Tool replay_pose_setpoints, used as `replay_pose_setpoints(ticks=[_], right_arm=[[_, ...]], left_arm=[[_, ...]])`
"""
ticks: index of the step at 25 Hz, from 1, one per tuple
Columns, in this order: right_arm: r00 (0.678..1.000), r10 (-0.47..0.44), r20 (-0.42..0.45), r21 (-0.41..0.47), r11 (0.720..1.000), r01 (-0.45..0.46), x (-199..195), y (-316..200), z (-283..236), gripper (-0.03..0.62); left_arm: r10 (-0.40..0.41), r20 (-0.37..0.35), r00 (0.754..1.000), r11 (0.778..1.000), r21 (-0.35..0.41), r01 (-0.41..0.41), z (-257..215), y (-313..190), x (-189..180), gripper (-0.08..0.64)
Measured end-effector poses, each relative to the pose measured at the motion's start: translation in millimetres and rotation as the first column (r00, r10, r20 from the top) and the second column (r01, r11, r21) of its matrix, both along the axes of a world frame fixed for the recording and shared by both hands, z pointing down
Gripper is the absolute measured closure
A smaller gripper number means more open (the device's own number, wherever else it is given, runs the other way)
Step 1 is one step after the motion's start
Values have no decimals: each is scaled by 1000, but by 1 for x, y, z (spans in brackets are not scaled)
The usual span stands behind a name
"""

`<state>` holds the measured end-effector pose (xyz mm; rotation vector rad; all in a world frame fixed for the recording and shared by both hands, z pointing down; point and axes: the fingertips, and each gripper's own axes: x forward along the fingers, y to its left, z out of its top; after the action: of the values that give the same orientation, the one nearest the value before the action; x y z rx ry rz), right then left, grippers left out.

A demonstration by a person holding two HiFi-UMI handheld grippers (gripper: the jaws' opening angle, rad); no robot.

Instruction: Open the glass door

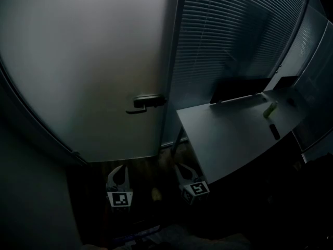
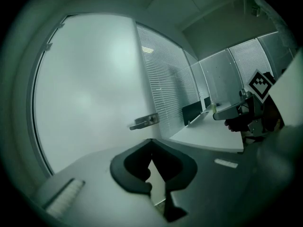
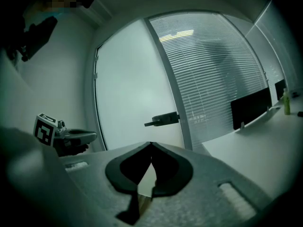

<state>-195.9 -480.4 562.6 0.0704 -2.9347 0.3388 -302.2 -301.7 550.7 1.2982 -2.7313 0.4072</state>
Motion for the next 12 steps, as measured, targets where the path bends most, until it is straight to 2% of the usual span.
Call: replay_pose_setpoints(ticks=[12], right_arm=[[1000,-3,-25,-12,1000,3,-67,-48,6,589]], left_arm=[[34,34,999,997,-68,-32,0,-71,-96,555]])
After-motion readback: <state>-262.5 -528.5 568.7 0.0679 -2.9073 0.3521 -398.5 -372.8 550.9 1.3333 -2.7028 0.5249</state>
